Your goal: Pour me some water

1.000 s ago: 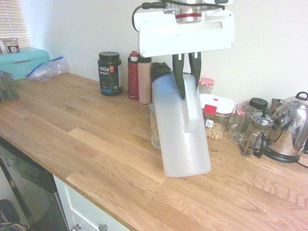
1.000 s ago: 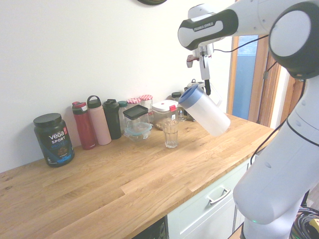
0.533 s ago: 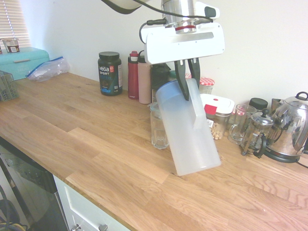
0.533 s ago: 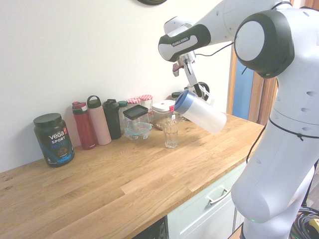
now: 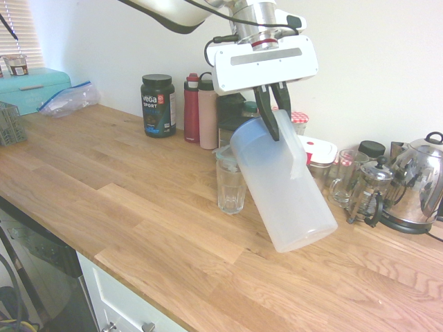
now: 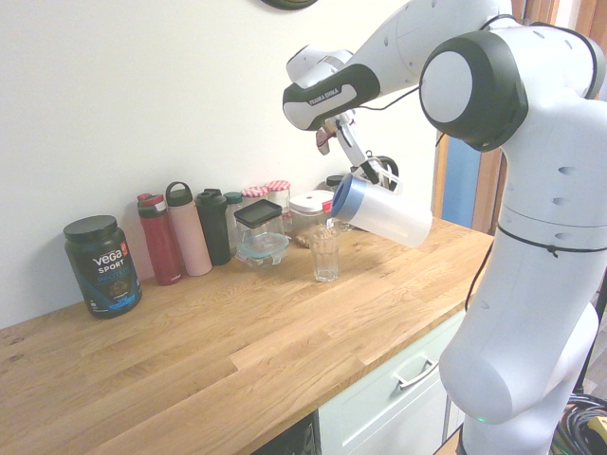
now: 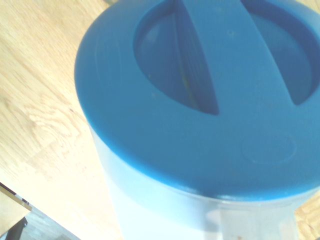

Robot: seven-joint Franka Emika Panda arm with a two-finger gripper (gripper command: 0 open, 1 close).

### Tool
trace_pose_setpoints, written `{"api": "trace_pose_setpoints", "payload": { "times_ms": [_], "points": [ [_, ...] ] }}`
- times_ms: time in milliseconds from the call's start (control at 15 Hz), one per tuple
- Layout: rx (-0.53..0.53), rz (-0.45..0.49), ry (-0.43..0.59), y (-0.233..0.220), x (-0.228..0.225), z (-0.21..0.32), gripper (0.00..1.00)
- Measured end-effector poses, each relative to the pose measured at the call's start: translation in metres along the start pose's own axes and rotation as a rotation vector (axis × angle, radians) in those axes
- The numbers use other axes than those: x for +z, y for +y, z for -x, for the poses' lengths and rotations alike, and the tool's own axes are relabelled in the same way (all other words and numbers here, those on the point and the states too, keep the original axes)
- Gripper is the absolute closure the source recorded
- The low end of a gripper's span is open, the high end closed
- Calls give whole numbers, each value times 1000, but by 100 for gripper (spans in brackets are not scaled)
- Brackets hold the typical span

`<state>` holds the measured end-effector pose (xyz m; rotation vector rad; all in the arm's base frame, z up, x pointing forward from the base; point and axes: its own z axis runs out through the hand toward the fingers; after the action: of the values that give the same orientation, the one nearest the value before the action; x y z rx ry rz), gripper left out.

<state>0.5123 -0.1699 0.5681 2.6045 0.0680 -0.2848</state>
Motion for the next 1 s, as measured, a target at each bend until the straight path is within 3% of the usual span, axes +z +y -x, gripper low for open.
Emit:
{"api": "trace_pose_setpoints", "payload": {
  "times_ms": [667,1000],
  "points": [
    [4,37,-5,-14,-4,-9,100],
    [141,-143,103,28,-30,21,100]
  ]
}}
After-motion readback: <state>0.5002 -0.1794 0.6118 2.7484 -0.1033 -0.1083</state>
